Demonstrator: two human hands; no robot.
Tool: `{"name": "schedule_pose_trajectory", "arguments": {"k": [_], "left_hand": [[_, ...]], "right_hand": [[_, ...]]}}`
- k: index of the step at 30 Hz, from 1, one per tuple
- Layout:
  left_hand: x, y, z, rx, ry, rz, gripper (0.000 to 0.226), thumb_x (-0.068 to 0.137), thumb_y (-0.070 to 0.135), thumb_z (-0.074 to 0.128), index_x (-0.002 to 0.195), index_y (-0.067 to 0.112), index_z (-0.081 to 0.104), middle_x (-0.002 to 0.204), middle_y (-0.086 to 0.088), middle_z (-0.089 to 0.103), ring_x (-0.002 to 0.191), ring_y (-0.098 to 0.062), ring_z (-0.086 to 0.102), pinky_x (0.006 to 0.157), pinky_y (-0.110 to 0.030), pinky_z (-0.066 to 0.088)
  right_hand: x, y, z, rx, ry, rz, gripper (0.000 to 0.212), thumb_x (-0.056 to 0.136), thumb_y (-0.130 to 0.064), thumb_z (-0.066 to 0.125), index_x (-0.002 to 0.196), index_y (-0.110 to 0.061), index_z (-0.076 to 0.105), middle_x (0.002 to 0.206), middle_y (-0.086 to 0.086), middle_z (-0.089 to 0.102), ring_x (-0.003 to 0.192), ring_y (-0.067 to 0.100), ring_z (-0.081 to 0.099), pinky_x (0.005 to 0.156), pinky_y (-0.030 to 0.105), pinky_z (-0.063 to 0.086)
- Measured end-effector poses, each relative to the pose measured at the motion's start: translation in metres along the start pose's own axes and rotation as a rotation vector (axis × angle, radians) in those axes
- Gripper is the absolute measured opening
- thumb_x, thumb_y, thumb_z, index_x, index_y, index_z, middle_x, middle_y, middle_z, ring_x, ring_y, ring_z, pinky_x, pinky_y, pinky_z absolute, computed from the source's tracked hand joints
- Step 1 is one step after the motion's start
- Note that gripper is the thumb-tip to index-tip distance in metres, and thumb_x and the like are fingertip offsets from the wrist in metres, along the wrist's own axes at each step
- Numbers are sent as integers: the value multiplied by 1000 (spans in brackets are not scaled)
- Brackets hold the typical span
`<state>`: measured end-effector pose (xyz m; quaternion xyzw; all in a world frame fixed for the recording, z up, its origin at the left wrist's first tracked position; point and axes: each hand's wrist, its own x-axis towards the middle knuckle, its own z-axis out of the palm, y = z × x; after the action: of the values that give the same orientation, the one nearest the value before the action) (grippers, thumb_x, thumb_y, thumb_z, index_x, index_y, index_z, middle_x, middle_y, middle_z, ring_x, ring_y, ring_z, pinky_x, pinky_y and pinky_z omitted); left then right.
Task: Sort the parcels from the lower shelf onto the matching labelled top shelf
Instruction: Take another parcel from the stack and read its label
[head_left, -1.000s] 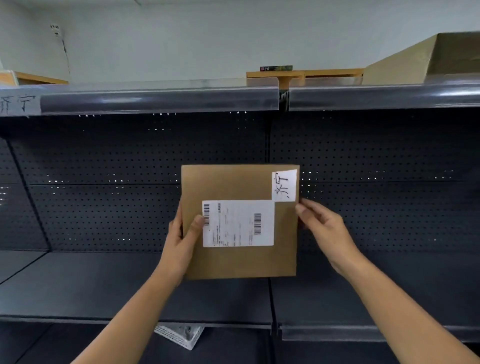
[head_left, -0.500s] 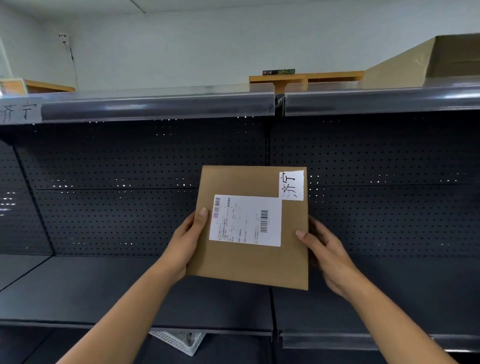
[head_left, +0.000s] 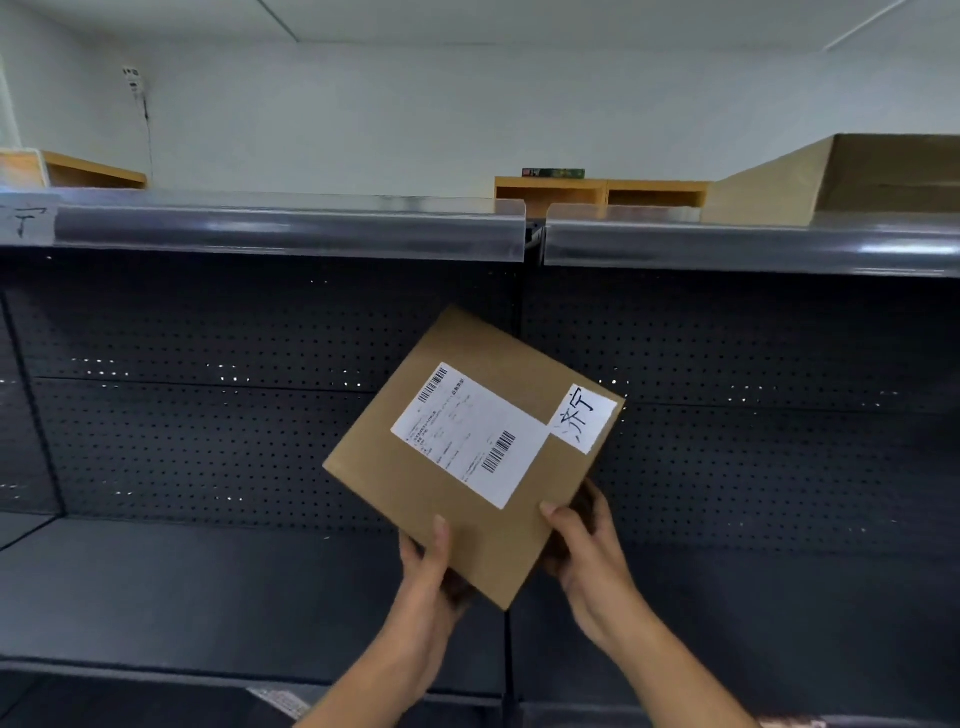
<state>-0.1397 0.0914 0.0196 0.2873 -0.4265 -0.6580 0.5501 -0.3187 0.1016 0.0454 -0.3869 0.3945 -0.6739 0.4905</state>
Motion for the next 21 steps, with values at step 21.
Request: {"name": "schedule_pose_trajectory", "arguments": {"k": [21], "left_hand": [[-6,91,-31,329,90,11,64,90,60,69,145,35,48,126,-3,76,111,-27,76,81,-44,63]], "right_hand": [[-29,-47,-36,-307,6,-126,53,101,-53,58,152,-41,51,149,-12,62,132,7,59,116,36,43]]}}
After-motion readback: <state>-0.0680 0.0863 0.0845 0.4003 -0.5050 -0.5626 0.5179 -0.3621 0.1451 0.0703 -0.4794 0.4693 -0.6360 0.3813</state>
